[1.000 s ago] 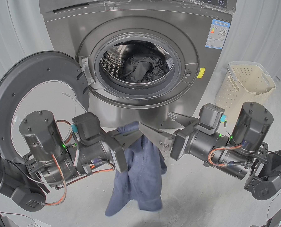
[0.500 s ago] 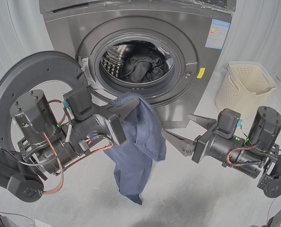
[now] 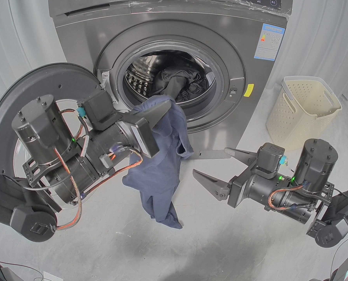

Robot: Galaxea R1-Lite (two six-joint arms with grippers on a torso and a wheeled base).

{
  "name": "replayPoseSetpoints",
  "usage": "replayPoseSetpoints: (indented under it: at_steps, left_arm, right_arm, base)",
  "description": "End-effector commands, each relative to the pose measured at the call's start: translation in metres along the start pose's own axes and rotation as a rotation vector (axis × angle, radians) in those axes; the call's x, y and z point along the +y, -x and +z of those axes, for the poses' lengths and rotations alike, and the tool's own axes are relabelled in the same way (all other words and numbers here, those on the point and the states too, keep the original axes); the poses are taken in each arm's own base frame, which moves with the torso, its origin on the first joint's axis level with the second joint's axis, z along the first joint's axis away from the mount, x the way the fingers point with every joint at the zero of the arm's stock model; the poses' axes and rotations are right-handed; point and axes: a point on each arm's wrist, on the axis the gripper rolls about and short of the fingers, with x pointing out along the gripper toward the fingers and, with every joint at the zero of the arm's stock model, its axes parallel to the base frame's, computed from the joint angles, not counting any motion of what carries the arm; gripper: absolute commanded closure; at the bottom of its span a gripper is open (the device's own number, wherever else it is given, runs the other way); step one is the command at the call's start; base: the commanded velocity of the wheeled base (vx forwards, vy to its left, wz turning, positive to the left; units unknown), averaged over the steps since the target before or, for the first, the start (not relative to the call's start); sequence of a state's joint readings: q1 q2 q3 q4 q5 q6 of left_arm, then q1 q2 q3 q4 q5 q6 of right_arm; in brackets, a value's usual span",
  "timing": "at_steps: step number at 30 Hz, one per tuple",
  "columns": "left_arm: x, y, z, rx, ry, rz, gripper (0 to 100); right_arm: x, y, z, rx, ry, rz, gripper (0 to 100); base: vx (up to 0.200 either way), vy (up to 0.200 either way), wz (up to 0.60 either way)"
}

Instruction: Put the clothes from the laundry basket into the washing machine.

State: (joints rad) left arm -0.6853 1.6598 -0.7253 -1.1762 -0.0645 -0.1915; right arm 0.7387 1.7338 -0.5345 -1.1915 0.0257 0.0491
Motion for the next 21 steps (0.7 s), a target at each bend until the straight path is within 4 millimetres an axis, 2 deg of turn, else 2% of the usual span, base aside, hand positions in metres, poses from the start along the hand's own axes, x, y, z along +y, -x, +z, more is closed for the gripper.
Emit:
replayPoseSetpoints:
  at_steps: [1, 12, 21]
  left_arm:
    - [0.001, -0.006, 0.003, -0.019, 0.0, 0.005, 100]
    - [0.003, -0.011, 0.007, -0.042, 0.003, 0.029, 100]
    - [0.002, -0.01, 0.01, -0.053, 0.016, 0.037, 100]
  right_arm:
    - [0.001, -0.014, -0.016, 0.046, 0.002, 0.01, 0]
    - [0.001, -0.036, -0.023, 0.04, 0.002, 0.013, 0]
    - [-0.018, -0.07, -0.027, 0.01, 0.002, -0.041, 0]
  base:
    - [0.0, 0.0, 0.0]
    - [0.0, 0.0, 0.0]
    - [0.0, 0.0, 0.0]
